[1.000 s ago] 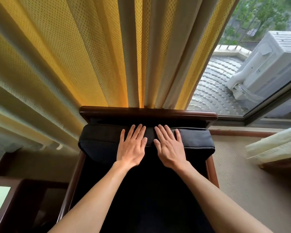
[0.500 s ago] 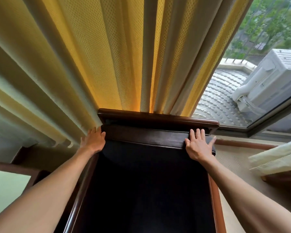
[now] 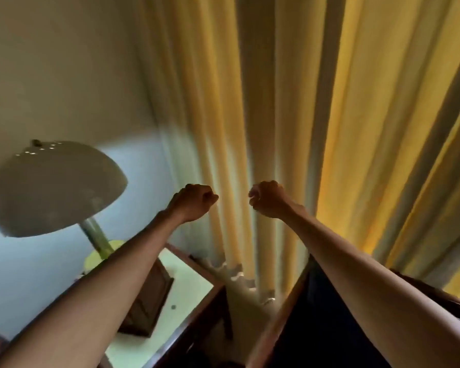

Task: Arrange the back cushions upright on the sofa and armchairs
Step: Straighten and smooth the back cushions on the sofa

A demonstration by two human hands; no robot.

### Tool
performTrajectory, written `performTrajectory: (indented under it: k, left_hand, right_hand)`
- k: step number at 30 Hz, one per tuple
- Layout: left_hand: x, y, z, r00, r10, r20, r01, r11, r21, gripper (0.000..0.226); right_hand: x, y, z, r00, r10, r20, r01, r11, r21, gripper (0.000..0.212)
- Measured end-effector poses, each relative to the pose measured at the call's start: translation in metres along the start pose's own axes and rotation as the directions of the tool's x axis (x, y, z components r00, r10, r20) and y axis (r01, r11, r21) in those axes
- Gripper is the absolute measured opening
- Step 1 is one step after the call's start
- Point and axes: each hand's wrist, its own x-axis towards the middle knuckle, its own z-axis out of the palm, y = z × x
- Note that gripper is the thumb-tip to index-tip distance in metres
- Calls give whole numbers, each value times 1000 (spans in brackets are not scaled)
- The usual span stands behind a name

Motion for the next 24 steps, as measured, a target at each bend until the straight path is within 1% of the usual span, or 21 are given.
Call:
performTrajectory:
  k: [2,5,7,9,10,11,12,14,16,21,24]
  left_hand:
    - [-49,-53,-70,994,-65,-92,69,997,36,28]
    - [-138,-130,-160,965,-160,-209,178,981,72,25]
    - [-205,-176,-203,936,-222,-274,251,965,75,27]
    - [-277,-221,-237,893,-312,-324,356,931,86,28]
    - [-301,-237,-246,878,-334,-341,386,918,94,27]
    - [-336,-258,-260,851,-380,-363,439,894,94,24]
    - [-380,-284,-274,816,-434,-383,499,862,87,21]
    - [-441,-321,-289,762,-498,-414,574,816,73,19]
    - [-501,-355,-299,700,-570,-431,649,760,49,18]
    - [-614,-424,-314,555,-704,-444,784,620,-3,18]
    - [-654,-466,-319,505,-735,-452,817,576,-23,18]
  right_hand:
    - [-2,-87,6,994,-111,3,111,994,-18,31]
    - [-19,-215,28,967,-256,8,256,967,-18,29]
    - [-37,-295,50,944,-329,35,329,944,5,26]
    - [-58,-375,80,910,-410,57,408,912,42,25]
    - [-67,-401,90,898,-435,67,432,900,64,26]
    - [-80,-439,106,870,-485,91,479,874,83,26]
    - [-96,-484,126,832,-542,115,533,840,105,25]
    - [-123,-547,154,764,-625,162,612,780,129,19]
    - [-148,-605,185,702,-681,209,664,732,153,18]
    - [-198,-719,256,568,-770,292,734,634,245,18]
    - [-213,-771,301,506,-797,330,762,592,263,20]
